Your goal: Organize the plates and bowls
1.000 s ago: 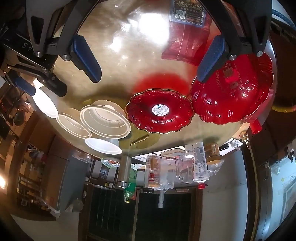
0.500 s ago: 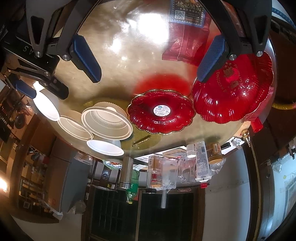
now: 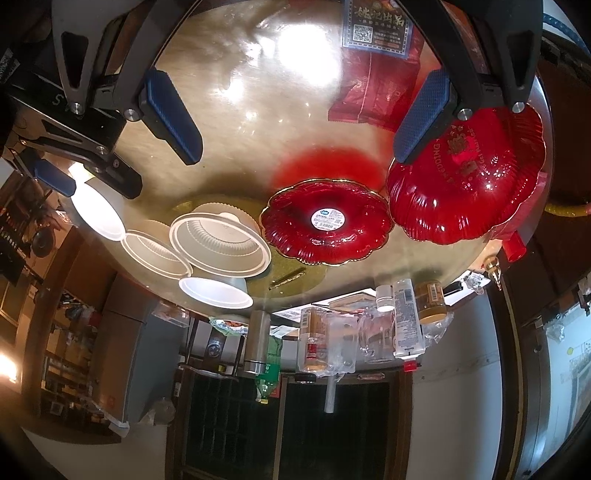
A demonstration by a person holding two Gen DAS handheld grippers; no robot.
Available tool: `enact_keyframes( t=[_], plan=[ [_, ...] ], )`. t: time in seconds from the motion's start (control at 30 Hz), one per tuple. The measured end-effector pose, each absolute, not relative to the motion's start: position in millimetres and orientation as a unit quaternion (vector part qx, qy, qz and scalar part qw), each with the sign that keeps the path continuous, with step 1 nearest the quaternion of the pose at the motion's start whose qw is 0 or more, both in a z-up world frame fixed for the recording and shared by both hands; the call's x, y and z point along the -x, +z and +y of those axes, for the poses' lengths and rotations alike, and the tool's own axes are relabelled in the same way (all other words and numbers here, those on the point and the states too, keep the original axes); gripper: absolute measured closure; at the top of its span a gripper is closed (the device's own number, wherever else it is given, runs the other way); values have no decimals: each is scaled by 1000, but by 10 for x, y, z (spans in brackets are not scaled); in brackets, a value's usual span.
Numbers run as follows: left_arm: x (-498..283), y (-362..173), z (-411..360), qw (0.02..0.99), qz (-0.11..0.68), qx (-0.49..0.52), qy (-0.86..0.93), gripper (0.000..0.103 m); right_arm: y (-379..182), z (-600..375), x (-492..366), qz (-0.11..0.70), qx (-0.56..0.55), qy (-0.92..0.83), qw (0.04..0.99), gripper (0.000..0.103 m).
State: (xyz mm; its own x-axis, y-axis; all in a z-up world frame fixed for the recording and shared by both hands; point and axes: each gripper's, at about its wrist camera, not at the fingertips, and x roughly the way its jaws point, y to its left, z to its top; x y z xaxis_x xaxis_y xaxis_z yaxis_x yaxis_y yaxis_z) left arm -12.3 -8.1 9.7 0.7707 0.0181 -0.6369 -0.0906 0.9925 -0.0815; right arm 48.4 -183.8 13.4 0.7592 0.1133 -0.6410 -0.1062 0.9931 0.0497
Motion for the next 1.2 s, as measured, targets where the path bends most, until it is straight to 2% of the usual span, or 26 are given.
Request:
enact_keyframes(
  t=[1.2],
  plan=[
    [126,115,-51,937,344,61,24,0,143,-1832,-510,348,-7,56,936,0]
  ],
)
